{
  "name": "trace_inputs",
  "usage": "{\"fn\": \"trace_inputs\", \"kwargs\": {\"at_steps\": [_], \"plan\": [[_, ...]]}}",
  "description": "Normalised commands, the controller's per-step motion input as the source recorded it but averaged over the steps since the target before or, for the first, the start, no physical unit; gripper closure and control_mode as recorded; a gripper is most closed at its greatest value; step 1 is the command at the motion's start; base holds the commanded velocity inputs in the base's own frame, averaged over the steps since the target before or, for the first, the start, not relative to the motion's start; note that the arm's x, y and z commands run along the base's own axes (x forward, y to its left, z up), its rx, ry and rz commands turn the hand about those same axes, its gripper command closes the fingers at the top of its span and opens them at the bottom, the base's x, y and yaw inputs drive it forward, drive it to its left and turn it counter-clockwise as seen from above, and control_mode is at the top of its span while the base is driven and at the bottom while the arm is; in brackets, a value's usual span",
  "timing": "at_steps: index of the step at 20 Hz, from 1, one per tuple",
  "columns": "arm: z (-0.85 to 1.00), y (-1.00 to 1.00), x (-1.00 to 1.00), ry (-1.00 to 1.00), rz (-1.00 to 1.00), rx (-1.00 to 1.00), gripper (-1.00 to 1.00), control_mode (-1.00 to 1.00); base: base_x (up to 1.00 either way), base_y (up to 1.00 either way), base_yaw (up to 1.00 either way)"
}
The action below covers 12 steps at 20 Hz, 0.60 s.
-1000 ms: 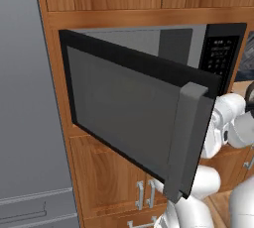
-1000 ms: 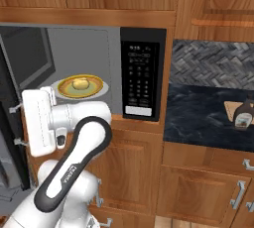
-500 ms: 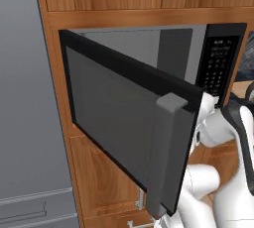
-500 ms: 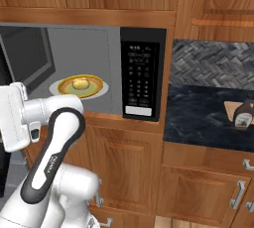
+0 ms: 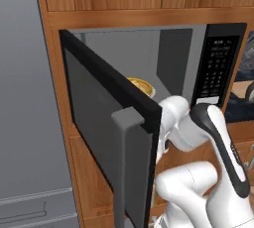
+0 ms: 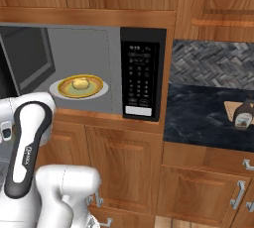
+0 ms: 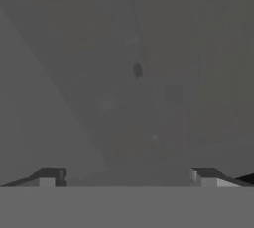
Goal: Retrieve the reheated potato from the microwave, then place the potato, cheese, and condiment on the cutting board.
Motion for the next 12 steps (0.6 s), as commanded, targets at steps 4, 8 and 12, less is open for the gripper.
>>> {"fn": "trace_inputs", "kwargs": {"at_steps": [4,8,12], "plan": [[-0.08,0.65,0.03,-0.09,0.0,0.02,-1.0,-1.0,0.0,0.0,0.0],[-0.01,0.46,0.18,-0.16,0.0,0.0,-1.0,-1.0,0.0,0.0,0.0],[0.07,-0.21,0.15,-0.23,-0.01,-0.09,-1.0,-1.0,0.0,0.0,0.0]]}}
